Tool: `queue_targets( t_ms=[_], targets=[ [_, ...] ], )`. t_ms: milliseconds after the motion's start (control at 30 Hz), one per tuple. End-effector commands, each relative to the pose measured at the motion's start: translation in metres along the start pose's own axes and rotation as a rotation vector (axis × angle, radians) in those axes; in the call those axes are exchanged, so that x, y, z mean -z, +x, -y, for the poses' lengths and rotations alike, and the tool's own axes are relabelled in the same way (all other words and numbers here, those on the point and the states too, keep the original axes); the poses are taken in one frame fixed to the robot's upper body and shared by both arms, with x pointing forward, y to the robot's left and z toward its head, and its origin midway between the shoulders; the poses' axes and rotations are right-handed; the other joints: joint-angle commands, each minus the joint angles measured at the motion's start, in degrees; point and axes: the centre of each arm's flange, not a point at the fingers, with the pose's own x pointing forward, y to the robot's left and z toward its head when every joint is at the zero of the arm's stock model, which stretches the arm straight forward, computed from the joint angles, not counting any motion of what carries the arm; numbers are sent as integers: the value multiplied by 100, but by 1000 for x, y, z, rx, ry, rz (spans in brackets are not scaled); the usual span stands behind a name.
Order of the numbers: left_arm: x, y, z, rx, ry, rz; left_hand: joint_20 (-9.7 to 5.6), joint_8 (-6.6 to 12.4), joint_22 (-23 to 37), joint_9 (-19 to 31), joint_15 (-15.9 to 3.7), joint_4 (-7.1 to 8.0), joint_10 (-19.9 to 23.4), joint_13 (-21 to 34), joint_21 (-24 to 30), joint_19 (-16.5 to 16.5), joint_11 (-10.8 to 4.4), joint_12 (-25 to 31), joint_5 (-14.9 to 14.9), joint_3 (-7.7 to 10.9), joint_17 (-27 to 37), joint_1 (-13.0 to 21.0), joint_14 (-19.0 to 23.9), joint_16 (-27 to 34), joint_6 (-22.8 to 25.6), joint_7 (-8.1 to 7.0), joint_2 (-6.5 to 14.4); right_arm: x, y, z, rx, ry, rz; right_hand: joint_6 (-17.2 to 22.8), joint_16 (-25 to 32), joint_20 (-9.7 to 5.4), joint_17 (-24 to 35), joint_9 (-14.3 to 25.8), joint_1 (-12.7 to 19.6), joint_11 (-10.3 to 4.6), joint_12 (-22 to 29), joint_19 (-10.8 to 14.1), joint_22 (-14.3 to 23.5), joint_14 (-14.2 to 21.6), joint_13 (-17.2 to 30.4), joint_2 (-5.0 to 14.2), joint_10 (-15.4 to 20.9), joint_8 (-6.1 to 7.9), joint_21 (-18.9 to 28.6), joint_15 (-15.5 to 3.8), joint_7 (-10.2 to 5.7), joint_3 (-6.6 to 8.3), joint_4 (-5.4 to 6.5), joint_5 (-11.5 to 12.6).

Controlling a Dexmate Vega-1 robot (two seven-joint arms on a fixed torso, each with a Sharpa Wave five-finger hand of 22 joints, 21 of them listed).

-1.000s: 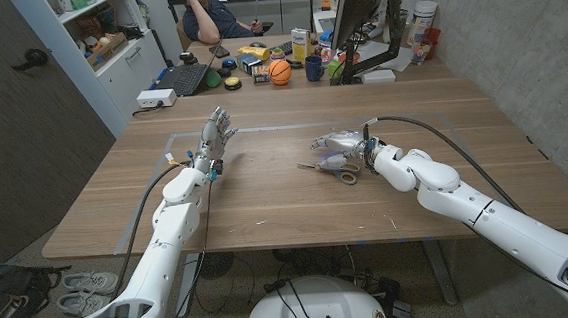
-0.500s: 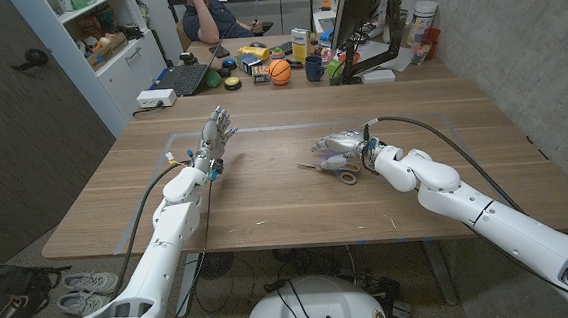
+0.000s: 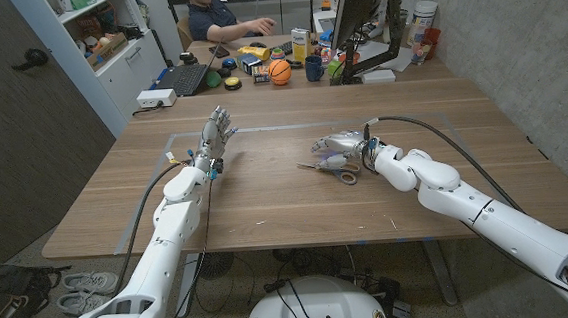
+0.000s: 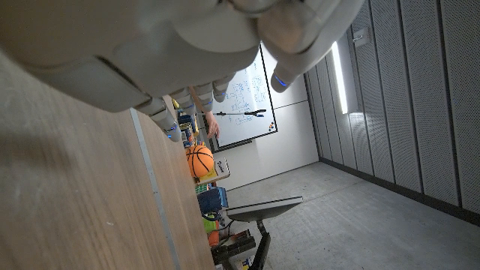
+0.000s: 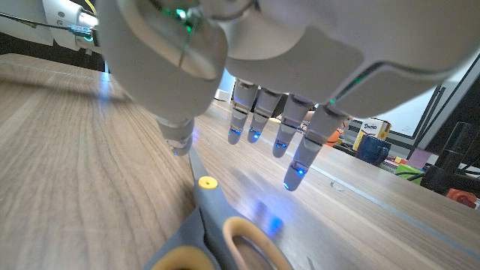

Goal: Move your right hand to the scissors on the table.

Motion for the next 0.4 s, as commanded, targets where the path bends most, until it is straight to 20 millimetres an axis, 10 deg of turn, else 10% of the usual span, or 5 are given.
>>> queue_targets(
  t_ms=[33,400],
  targets=[
    [1,3,-1,-2,-2,-3,-3,38,33,9,7,-5,-57,30,-17,37,-27,10,20,-21,25,-28,-19,-29,-53,-8,200,2,4,0,1,5,5,90,-28,5,8,20,87,14,45,38,10,83,4,8,121,26,-48,-389,7,25,46,25],
    [3,6,-2,0,-4,-8,1,42,34,10,14,-4,-57,30,-42,42,-27,10,23,-33,25,-30,-14,-31,-48,-2,203,2,7,0,4,8,6,141,-54,-41,8,21,106,20,41,25,9,115,3,14,194,18,-92,-404,0,26,52,25]
  ],
)
